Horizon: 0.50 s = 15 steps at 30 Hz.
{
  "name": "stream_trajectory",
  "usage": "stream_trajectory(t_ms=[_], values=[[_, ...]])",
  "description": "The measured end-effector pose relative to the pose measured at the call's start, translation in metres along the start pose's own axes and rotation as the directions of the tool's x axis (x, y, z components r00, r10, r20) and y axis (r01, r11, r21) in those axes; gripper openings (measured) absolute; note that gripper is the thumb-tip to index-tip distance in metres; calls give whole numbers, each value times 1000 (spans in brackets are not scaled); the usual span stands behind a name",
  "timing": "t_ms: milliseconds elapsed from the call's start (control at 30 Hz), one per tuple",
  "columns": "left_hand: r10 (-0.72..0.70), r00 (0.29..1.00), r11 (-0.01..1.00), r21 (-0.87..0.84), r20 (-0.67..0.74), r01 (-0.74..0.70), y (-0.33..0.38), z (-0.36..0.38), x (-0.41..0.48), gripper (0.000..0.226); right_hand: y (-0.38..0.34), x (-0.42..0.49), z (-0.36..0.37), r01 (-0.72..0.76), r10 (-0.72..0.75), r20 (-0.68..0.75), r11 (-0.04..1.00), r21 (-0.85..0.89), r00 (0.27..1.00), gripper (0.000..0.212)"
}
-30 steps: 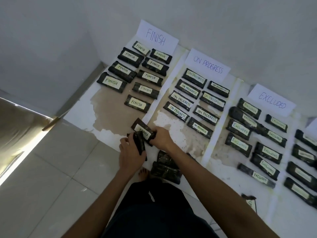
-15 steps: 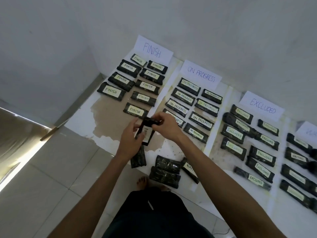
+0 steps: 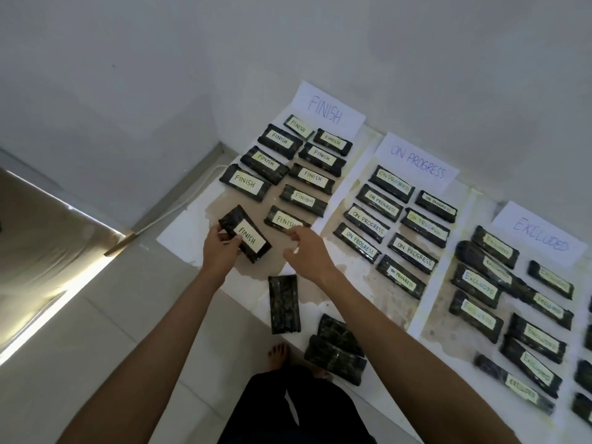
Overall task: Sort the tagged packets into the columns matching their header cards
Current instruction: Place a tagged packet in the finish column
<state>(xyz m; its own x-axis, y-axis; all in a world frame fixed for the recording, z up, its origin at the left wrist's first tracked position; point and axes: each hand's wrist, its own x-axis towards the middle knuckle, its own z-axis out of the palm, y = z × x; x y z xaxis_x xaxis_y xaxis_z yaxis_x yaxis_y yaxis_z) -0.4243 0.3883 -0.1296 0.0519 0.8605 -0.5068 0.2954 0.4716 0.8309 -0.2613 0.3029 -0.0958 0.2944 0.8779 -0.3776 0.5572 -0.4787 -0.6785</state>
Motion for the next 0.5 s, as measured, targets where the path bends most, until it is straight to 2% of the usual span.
stream_trajectory(t_ms=[100,267,400,500], values=[[18,998,1000,-14,-66,-19,7,1,27,43,7,7,5,62,-60,23,991,-121,998,41],[85,988,995,54,-129,-79,11,1,60,65,16,-7,21,179,-152,139,962,-207,979,38],[231,965,943,272,-122,-191,12,-2,68,55,23,-32,27,355,-294,223,877,-323,929,38],[277,955,900,375,-102,-221,12,-2,75,48,29,-46,32,470,-356,323,778,-416,877,56]])
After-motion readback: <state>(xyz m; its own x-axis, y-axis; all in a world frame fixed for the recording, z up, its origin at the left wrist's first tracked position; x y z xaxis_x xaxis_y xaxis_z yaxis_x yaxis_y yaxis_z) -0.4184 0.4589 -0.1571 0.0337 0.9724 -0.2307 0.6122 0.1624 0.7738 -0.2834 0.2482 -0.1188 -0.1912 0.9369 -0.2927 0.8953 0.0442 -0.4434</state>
